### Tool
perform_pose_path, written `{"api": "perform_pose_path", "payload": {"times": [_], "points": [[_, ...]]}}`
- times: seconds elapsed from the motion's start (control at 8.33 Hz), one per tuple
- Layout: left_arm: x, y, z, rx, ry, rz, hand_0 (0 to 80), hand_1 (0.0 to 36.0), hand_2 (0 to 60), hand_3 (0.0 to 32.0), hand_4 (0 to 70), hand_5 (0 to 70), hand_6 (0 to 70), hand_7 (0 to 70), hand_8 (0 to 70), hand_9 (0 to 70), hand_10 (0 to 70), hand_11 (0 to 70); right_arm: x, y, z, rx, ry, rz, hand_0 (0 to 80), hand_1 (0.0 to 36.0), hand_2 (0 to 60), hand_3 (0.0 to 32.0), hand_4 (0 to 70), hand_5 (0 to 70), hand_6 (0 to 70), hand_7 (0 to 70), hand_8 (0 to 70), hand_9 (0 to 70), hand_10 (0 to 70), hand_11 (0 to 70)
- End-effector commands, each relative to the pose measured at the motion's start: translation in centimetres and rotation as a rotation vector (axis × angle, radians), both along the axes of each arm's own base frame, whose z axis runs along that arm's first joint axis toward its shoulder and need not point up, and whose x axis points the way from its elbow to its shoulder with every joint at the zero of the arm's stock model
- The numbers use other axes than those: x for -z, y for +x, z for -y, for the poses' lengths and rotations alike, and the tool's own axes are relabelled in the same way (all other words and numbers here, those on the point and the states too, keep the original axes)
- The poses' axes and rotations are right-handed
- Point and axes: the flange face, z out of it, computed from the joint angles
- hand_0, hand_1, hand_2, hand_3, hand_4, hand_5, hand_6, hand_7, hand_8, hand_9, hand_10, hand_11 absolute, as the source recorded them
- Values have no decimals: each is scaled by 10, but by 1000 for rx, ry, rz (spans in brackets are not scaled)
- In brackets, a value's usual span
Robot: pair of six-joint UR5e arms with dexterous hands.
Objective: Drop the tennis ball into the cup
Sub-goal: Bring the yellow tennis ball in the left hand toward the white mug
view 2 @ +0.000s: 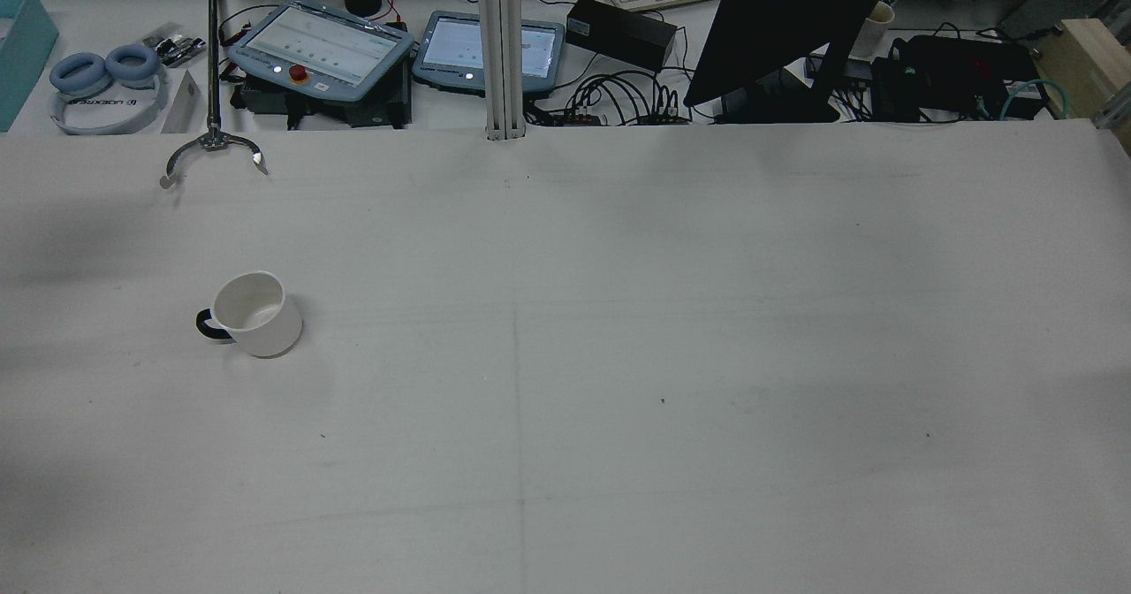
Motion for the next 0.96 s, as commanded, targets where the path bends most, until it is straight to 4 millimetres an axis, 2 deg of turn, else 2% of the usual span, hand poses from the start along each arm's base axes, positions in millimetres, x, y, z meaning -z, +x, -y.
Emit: {"api": "perform_pose_path", "payload": {"times": [0.0, 0.24, 0.36, 0.48, 0.6, 0.84], "points": [[0, 0, 0, 0, 1, 0, 800, 360, 454, 0, 319, 324, 700, 700, 468, 594, 320, 490, 0, 0, 0, 0, 0, 0, 0, 0, 0, 0, 0, 0, 0, 0, 0, 0, 0, 0], [4, 7, 1, -13, 13, -1, 800, 360, 436, 0, 319, 304, 700, 700, 467, 592, 320, 490, 0, 0, 0, 0, 0, 0, 0, 0, 0, 0, 0, 0, 0, 0, 0, 0, 0, 0], [6, 51, -3, -91, 19, 1, 800, 360, 457, 0, 326, 320, 700, 700, 468, 595, 322, 491, 0, 0, 0, 0, 0, 1, 0, 0, 0, 0, 0, 0, 0, 0, 0, 0, 0, 0], [10, 82, -6, -143, 27, 3, 800, 360, 467, 0, 323, 316, 700, 700, 467, 593, 320, 488, -1, 0, 0, 0, -2, 0, 0, 0, 0, 0, 0, 0, 0, 0, 0, 0, 0, 0], [23, 125, -7, -211, 46, -5, 800, 360, 462, 0, 313, 313, 700, 700, 467, 593, 323, 491, -1, 0, 0, 0, -1, 1, 0, 0, 0, 0, 0, 0, 0, 0, 0, 0, 0, 0], [47, 179, -10, -281, 93, 11, 800, 360, 469, 0, 318, 310, 700, 700, 468, 594, 326, 495, -1, 0, 0, 0, -1, 1, 0, 0, 0, 0, 0, 0, 0, 0, 0, 0, 0, 0]]}}
